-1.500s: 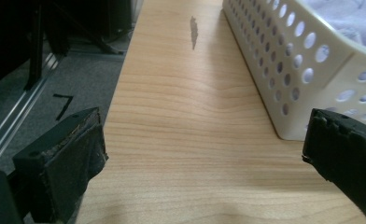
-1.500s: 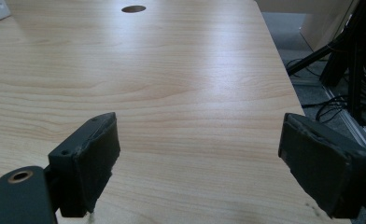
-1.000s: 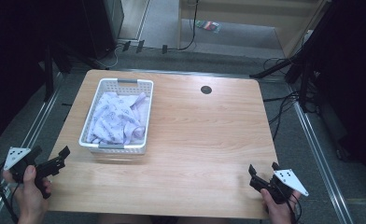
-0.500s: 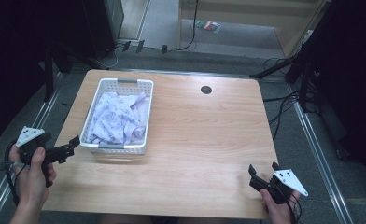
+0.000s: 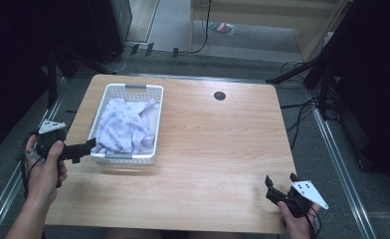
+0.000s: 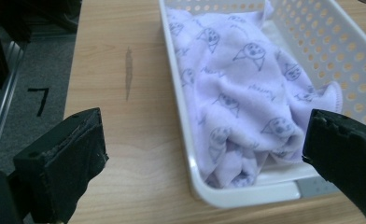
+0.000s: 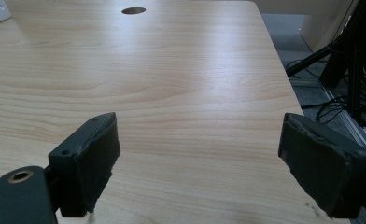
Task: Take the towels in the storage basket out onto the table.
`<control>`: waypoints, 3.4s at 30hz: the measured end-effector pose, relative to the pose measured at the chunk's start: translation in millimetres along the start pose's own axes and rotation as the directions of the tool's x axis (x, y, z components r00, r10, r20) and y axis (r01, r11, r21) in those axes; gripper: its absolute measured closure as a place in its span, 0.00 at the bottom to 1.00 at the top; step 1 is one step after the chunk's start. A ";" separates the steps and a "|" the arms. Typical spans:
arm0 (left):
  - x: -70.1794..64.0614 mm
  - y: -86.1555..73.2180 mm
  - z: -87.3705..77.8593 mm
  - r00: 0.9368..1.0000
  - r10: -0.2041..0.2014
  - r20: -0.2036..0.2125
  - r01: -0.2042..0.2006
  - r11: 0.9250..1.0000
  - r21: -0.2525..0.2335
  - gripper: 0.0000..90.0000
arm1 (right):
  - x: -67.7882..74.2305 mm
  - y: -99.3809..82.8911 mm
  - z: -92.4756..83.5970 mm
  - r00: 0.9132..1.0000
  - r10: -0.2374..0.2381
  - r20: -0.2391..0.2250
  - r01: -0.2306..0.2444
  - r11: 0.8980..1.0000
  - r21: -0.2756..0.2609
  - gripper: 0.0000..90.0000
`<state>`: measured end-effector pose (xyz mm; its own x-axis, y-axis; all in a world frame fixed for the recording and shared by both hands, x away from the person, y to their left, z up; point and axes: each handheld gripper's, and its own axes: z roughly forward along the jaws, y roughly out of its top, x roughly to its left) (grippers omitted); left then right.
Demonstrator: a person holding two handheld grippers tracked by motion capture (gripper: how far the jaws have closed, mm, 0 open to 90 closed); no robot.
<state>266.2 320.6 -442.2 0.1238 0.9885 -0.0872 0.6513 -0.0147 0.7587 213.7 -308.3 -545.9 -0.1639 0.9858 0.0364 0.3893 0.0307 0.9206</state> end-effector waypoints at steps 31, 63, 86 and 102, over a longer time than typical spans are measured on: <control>-46.0 72.8 72.5 0.993 0.095 0.066 -0.111 0.951 0.289 0.00 | 0.5 -0.2 -0.5 1.000 -0.006 -0.002 0.006 1.000 -0.004 0.14; -68.3 61.3 163.4 0.990 0.133 -0.054 -0.088 0.861 0.501 0.00 | 0.4 -0.5 -1.3 1.000 -0.006 -0.008 0.005 1.000 -0.010 0.14; -78.4 53.4 174.9 0.957 0.285 -0.052 -0.209 0.803 0.558 0.25 | 1.4 -0.5 -1.2 1.000 -0.009 -0.009 0.009 1.000 -0.009 0.14; -61.2 63.4 161.5 0.974 0.224 -0.040 -0.169 0.829 0.532 0.64 | 0.7 -0.4 -1.2 1.000 -0.004 -0.011 0.004 1.000 -0.009 0.14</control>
<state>420.8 234.8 -493.0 0.2364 0.9653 0.1106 0.9180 -0.2592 0.3003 212.4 -307.8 -545.8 -0.1758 0.9837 0.0368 0.3807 0.0335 0.9241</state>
